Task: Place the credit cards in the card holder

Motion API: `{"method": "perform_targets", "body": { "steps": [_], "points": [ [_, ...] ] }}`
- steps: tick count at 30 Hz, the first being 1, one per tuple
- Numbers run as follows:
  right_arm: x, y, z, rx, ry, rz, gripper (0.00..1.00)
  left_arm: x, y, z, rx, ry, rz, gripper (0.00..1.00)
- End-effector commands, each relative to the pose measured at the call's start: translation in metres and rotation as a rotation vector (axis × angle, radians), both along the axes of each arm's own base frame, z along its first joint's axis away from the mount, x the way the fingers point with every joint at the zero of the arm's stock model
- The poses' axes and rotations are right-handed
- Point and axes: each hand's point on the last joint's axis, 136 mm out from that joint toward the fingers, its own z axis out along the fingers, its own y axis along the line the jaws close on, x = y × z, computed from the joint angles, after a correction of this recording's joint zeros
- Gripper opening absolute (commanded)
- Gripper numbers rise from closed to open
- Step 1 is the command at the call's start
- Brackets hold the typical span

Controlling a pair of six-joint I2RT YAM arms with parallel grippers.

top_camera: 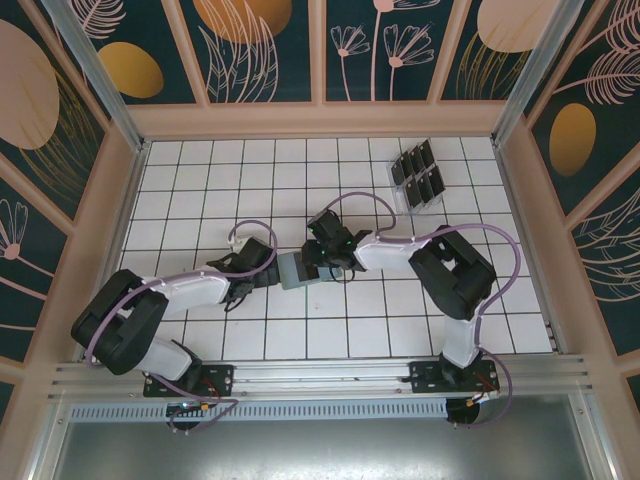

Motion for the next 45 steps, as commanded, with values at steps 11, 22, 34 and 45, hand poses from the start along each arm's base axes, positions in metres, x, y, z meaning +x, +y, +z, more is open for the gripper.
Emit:
{"method": "perform_targets", "body": {
  "steps": [11, 22, 34, 45],
  "points": [
    [-0.007, 0.017, 0.001, 0.049, 0.023, 0.018, 0.23, 0.002, -0.003, -0.012, 0.018, 0.034, -0.025, 0.99],
    [-0.015, 0.036, 0.002, 0.075, 0.040, 0.048, 0.23, 0.002, -0.005, -0.015, 0.010, 0.037, -0.032, 0.99],
    [-0.021, 0.051, 0.004, 0.085, 0.050, 0.089, 0.36, 0.004, -0.007, -0.013, 0.007, 0.032, -0.033, 0.98],
    [-0.016, 0.010, 0.000, 0.043, 0.045, -0.017, 0.55, 0.010, -0.008, 0.001, 0.017, 0.003, -0.034, 0.99]
  ]
}}
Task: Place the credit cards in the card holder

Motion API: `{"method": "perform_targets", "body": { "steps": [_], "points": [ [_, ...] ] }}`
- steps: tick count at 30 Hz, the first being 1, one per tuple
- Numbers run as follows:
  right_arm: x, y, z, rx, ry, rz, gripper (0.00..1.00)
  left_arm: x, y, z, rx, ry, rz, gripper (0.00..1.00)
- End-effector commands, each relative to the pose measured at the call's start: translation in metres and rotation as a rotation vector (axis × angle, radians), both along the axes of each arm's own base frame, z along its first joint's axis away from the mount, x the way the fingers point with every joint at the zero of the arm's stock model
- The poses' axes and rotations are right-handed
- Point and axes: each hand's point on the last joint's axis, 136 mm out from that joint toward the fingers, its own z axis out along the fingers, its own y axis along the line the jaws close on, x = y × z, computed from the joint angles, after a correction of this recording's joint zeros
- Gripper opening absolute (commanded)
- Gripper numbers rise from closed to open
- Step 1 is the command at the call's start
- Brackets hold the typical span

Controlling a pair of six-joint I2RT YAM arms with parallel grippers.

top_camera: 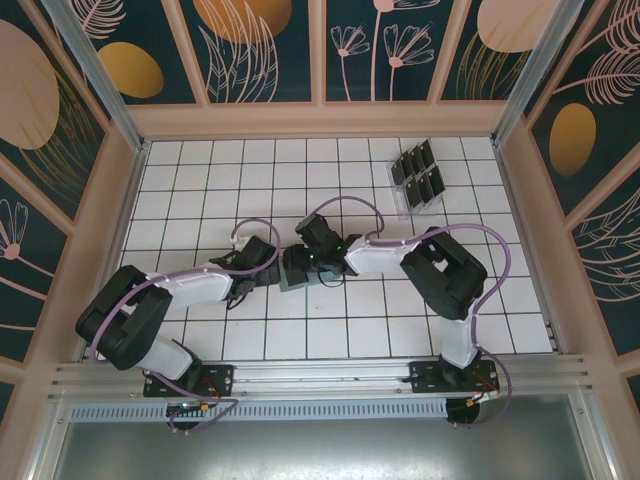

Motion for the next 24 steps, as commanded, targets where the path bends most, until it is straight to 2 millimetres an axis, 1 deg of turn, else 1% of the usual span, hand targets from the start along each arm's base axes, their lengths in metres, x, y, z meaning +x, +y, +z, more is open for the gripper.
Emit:
{"method": "perform_targets", "body": {
  "steps": [1, 4, 6, 8, 13, 16, 20, 24],
  "points": [
    [0.003, -0.030, -0.004, -0.048, 0.016, -0.085, 0.55, 0.008, -0.006, 0.003, -0.007, -0.008, -0.021, 0.99],
    [0.002, -0.043, -0.005, -0.056, 0.024, -0.122, 0.55, 0.010, -0.007, 0.006, -0.006, -0.013, -0.023, 0.99],
    [0.000, -0.045, -0.001, -0.045, 0.019, -0.125, 0.55, 0.012, -0.008, 0.008, -0.003, -0.017, -0.024, 0.99],
    [0.000, -0.043, 0.007, -0.024, 0.007, -0.121, 0.55, 0.013, -0.009, 0.010, -0.005, -0.019, -0.029, 0.99],
    [0.000, -0.035, 0.038, 0.039, -0.052, -0.100, 0.55, 0.015, -0.012, 0.013, -0.009, -0.017, -0.046, 0.99],
    [-0.002, -0.034, 0.048, 0.047, -0.068, -0.093, 0.53, 0.014, -0.014, 0.014, -0.011, -0.014, -0.058, 0.99],
    [-0.007, -0.035, 0.045, 0.038, -0.062, -0.086, 0.47, 0.013, -0.015, 0.014, -0.012, -0.009, -0.071, 0.99],
    [-0.009, -0.038, 0.034, 0.020, -0.044, -0.093, 0.34, 0.011, -0.015, 0.012, -0.015, -0.002, -0.080, 0.98]
  ]
}}
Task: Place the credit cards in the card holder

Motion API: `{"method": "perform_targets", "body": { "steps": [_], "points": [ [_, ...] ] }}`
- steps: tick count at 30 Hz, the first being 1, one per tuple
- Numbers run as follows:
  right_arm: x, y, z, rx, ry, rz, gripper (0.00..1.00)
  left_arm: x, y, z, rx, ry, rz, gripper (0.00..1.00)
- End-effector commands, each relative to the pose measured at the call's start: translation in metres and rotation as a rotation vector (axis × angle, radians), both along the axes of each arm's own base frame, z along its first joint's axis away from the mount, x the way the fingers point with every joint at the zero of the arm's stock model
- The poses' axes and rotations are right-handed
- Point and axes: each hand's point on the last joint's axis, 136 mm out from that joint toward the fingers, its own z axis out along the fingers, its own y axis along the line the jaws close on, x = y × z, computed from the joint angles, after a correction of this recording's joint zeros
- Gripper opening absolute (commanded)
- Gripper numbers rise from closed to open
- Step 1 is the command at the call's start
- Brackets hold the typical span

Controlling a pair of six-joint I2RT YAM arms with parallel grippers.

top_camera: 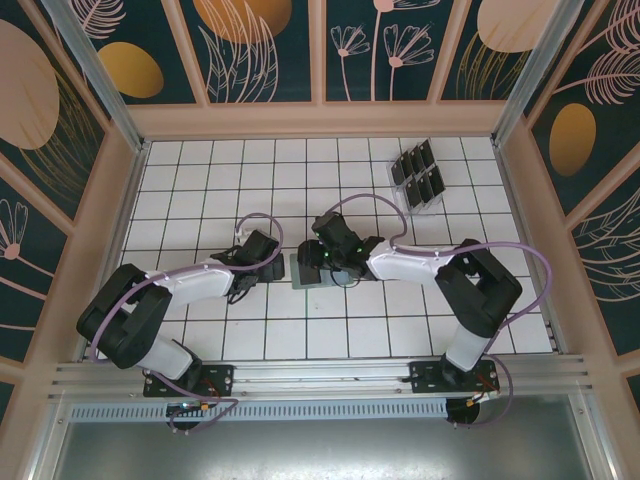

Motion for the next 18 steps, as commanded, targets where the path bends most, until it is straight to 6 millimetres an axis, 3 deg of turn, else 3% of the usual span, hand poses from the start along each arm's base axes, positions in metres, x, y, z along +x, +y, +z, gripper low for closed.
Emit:
{"method": "perform_targets", "body": {
  "steps": [1, 6, 18],
  "points": [
    [-0.003, -0.008, -0.011, -0.042, 0.004, -0.019, 0.32, 0.001, -0.001, 0.001, 0.003, 0.010, -0.019, 0.99],
    [-0.004, -0.012, -0.023, -0.071, 0.022, -0.029, 0.31, 0.001, -0.002, 0.001, 0.004, 0.009, -0.025, 0.99],
    [-0.008, -0.022, -0.048, -0.126, 0.066, -0.042, 0.41, 0.001, -0.003, -0.001, 0.002, 0.011, -0.029, 0.99]
  ]
}}
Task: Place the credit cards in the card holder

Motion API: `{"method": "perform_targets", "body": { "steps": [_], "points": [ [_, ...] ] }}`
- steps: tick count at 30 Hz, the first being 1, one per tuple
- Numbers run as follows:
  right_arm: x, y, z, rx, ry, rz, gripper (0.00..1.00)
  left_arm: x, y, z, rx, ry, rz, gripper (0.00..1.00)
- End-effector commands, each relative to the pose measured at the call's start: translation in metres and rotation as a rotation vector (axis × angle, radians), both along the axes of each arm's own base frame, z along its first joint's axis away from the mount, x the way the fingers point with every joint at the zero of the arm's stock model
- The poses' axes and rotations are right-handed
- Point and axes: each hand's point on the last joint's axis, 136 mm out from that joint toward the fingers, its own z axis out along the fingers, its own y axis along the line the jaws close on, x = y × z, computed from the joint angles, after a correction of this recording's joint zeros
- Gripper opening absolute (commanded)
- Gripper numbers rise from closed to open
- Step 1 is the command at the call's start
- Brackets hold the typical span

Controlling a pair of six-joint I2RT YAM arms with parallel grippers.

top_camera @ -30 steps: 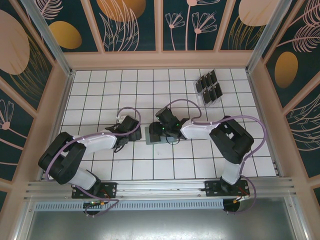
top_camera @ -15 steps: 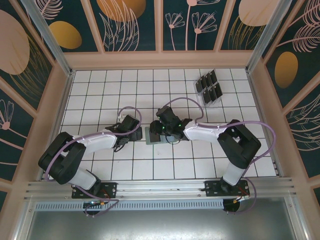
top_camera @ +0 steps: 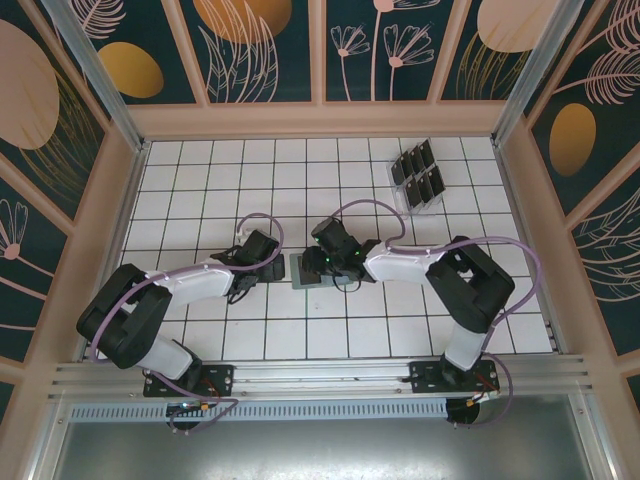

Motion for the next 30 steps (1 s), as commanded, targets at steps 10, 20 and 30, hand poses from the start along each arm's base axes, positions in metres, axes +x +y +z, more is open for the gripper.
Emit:
{"method": "perform_targets", "body": {
  "steps": [10, 20, 30],
  "points": [
    [-0.005, -0.008, -0.018, -0.042, 0.029, -0.027, 0.43, 0.002, -0.001, -0.003, 0.008, 0.006, -0.017, 0.98],
    [-0.008, 0.005, -0.017, -0.021, 0.040, -0.005, 0.43, 0.002, -0.002, -0.005, 0.006, 0.010, -0.020, 0.99],
    [-0.009, 0.018, -0.014, 0.006, 0.049, 0.007, 0.43, 0.001, -0.002, -0.008, 0.003, 0.013, -0.021, 0.99]
  ]
}}
